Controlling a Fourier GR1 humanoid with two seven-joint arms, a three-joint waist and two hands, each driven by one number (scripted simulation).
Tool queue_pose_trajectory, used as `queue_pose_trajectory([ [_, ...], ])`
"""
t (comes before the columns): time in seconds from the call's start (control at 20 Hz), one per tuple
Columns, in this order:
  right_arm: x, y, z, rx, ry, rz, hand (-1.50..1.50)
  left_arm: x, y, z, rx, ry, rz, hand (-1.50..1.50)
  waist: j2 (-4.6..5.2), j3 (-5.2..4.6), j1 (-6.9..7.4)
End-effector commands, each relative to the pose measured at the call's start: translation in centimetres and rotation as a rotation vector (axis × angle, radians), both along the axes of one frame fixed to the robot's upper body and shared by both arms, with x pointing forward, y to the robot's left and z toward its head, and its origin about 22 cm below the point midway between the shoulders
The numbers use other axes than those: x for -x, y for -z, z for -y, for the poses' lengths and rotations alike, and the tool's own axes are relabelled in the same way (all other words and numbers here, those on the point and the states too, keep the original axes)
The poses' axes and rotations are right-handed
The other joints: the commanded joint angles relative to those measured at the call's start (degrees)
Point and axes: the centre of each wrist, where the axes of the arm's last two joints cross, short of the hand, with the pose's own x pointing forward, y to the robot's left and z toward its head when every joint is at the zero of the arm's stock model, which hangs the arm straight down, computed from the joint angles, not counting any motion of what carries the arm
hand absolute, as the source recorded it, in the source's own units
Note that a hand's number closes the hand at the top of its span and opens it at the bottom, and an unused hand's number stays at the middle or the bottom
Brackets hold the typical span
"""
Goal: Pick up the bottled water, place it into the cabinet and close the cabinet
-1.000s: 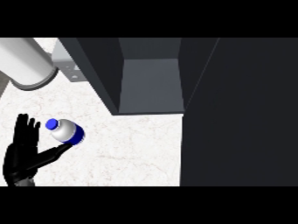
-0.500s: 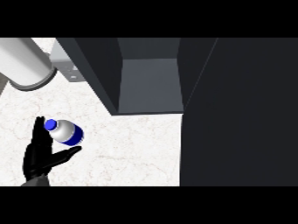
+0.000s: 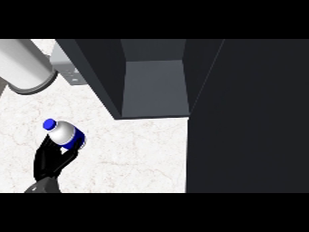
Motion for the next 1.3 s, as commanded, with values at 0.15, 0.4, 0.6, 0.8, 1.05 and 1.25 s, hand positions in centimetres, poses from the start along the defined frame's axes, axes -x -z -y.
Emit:
queue_pose_trajectory([
  [0.15, 0.3, -2.9, -0.7, 0.002, 0.020, 0.054, -1.50, -0.2, 1.2, 1.8, -0.178, 0.015, 0.015, 1.50, 0.21, -0.08, -0.11],
  [0.4, 0.7, -2.6, -0.1, 0.015, 0.002, 0.042, -1.50, -0.7, 0.7, 0.6, -0.322, 0.073, 0.097, 1.50, 0.01, 0.00, -0.06],
  [0.6, 0.1, -1.9, 0.5, 0.007, 0.027, 0.058, -1.50, 0.9, 2.4, 5.2, -0.311, 0.319, 0.151, 1.50, -0.05, 0.11, 0.91],
  [0.8, 0.5, -2.8, -0.4, -0.009, 0.028, 0.056, -1.50, 1.1, 2.6, 7.4, -0.270, 0.387, 0.180, 1.50, -0.26, 0.11, 1.38],
  [1.05, 0.9, -3.0, -0.4, 0.012, 0.018, 0.030, -1.50, -2.5, 0.4, 9.8, -0.239, 0.420, 0.178, 1.50, -0.42, 0.17, 1.41],
  [1.25, 0.8, -3.5, -0.3, 0.012, 0.024, 0.041, -1.50, -4.3, -1.1, 11.9, -0.185, 0.480, 0.219, 1.50, -0.52, 0.15, 1.23],
])
